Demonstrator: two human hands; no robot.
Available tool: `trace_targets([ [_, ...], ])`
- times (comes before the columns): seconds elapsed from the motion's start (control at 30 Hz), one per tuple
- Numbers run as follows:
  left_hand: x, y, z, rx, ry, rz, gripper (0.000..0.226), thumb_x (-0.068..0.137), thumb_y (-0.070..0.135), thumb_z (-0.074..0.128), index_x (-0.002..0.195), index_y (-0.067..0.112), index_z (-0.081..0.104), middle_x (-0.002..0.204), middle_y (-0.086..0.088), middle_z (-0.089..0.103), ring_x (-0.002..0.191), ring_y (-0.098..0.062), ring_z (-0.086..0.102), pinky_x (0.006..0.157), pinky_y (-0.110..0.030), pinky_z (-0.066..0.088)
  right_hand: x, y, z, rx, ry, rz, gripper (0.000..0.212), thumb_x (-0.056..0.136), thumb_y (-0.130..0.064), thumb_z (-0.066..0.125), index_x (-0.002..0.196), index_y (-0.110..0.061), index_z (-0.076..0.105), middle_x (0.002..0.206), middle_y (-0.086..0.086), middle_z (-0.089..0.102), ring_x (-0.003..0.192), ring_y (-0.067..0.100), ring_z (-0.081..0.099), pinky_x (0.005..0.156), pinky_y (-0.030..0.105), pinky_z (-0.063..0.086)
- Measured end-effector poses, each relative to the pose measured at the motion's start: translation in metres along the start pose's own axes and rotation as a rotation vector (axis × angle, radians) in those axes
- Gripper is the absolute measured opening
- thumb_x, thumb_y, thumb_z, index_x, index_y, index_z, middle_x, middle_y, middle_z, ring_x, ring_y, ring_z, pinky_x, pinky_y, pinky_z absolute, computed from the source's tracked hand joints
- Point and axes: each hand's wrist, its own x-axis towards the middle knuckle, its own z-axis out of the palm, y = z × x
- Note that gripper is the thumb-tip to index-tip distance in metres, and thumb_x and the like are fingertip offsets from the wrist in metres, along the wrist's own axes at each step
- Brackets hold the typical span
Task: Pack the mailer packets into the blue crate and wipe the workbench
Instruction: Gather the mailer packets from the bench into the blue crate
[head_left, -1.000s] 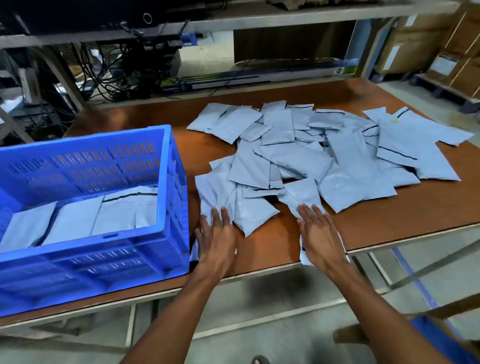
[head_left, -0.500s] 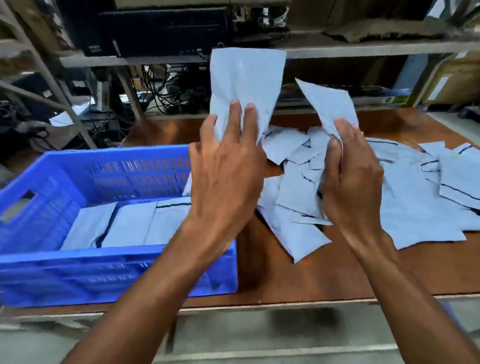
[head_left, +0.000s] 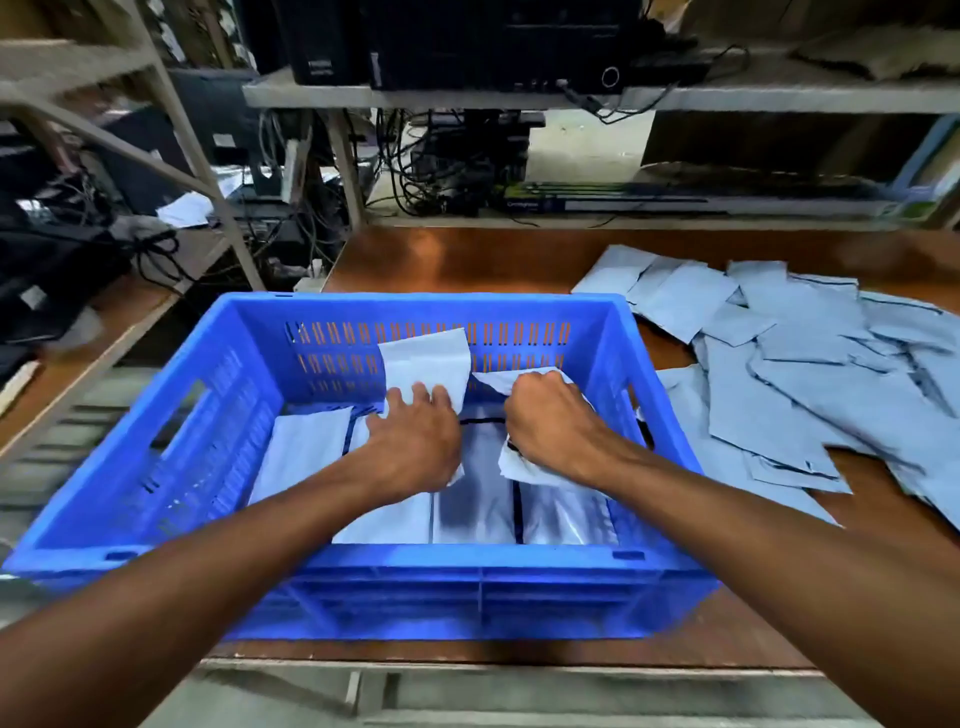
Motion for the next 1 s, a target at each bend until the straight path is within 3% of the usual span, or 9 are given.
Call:
trace_targets([
  [0.1, 0.01, 0.016, 0.012, 0.02, -0.175, 0.096, 0.056, 0.099, 0.025, 0.042, 0.148, 0.009, 0.022, 0.148, -0.018, 0.023, 0.137, -0.045, 0.02, 0.103, -0.056, 0.032, 0.008, 0.006, 0.028, -0.049, -0.118, 0.125, 0.017, 0.086, -0.015, 0.052, 0.095, -0.004, 0.061, 0.112, 0.022, 0.064, 0.107, 0.039, 0.06, 0.084, 0.04, 0.048],
  [0.23, 0.022, 0.018, 0.017, 0.062, -0.423, 0.308, 0.048, 0.108, 0.028, 0.023, 0.155, 0.024, 0.016, 0.155, -0.024, 0.021, 0.14, -0.043, 0.027, 0.11, -0.049, 0.033, 0.013, 0.016, 0.051, -0.147, -0.596, 0.202, 0.037, 0.098, -0.034, 0.046, 0.126, -0.012, 0.059, 0.136, 0.017, 0.055, 0.122, 0.035, 0.053, 0.101, 0.041, 0.045],
  [0.3, 0.031, 0.005, 0.014, 0.046, -0.412, 0.313, 0.06, 0.106, 0.045, 0.025, 0.157, 0.018, 0.007, 0.162, -0.018, 0.008, 0.146, -0.039, 0.019, 0.114, -0.05, 0.026, 0.018, 0.029, 0.051, -0.188, -0.666, 0.21, 0.065, 0.095, -0.043, 0.05, 0.149, -0.011, 0.032, 0.156, 0.018, 0.029, 0.139, 0.037, 0.034, 0.111, 0.047, 0.034],
  [0.37, 0.043, -0.008, 0.021, 0.06, -0.439, 0.3, 0.097, 0.09, 0.074, 0.036, 0.154, 0.025, -0.016, 0.162, -0.007, -0.02, 0.15, -0.037, -0.006, 0.116, -0.057, 0.012, 0.019, 0.038, 0.046, -0.265, -0.77, 0.174, 0.119, 0.079, -0.057, 0.07, 0.154, -0.022, -0.015, 0.161, 0.013, -0.018, 0.149, 0.04, -0.001, 0.118, 0.054, 0.017],
  [0.47, 0.053, -0.013, 0.041, 0.145, -0.512, 0.352, 0.126, 0.067, 0.091, 0.048, 0.147, 0.032, -0.031, 0.156, -0.002, -0.036, 0.147, -0.033, -0.023, 0.116, -0.061, -0.003, 0.015, 0.038, 0.05, -0.41, -0.881, 0.11, 0.149, 0.06, -0.059, 0.085, 0.144, -0.032, -0.035, 0.154, 0.013, -0.035, 0.147, 0.043, -0.009, 0.117, 0.055, 0.016],
  [0.63, 0.051, 0.0, 0.057, 0.105, -0.493, 0.355, 0.129, 0.063, 0.094, 0.047, 0.147, 0.035, -0.032, 0.155, -0.001, -0.037, 0.146, -0.031, -0.026, 0.116, -0.06, -0.009, 0.02, 0.035, 0.056, -0.428, -0.907, 0.173, 0.149, 0.061, -0.055, 0.087, 0.144, -0.031, -0.034, 0.157, 0.018, -0.028, 0.148, 0.042, 0.006, 0.114, 0.051, 0.026],
  [0.77, 0.052, -0.003, 0.033, 0.127, -0.461, 0.323, 0.126, 0.064, 0.094, 0.045, 0.15, 0.035, -0.025, 0.159, 0.001, -0.029, 0.147, -0.03, -0.023, 0.116, -0.061, -0.007, 0.023, 0.039, 0.035, -0.447, -0.812, 0.122, 0.134, 0.062, -0.052, 0.087, 0.156, -0.02, -0.002, 0.162, 0.014, 0.013, 0.142, 0.035, 0.03, 0.106, 0.046, 0.038],
  [0.87, 0.048, 0.011, -0.004, 0.126, -0.213, 0.326, 0.103, 0.081, 0.082, 0.04, 0.156, 0.031, -0.008, 0.164, -0.001, -0.014, 0.15, -0.031, -0.014, 0.117, -0.062, 0.0, 0.023, 0.052, -0.004, -0.378, -0.422, -0.03, 0.07, 0.076, -0.043, 0.076, 0.136, -0.019, 0.05, 0.135, 0.008, 0.053, 0.122, 0.031, 0.053, 0.093, 0.041, 0.049],
  [1.0, 0.03, 0.071, -0.066, -0.197, 0.361, 0.445, 0.071, 0.092, 0.06, 0.046, 0.151, 0.025, 0.027, 0.157, -0.004, 0.028, 0.146, -0.026, 0.021, 0.116, -0.052, 0.022, -0.008, 0.098, -0.079, -0.126, 0.166, -0.081, 0.037, 0.09, -0.032, 0.055, 0.124, -0.021, 0.057, 0.119, 0.006, 0.064, 0.113, 0.03, 0.057, 0.094, 0.041, 0.046],
])
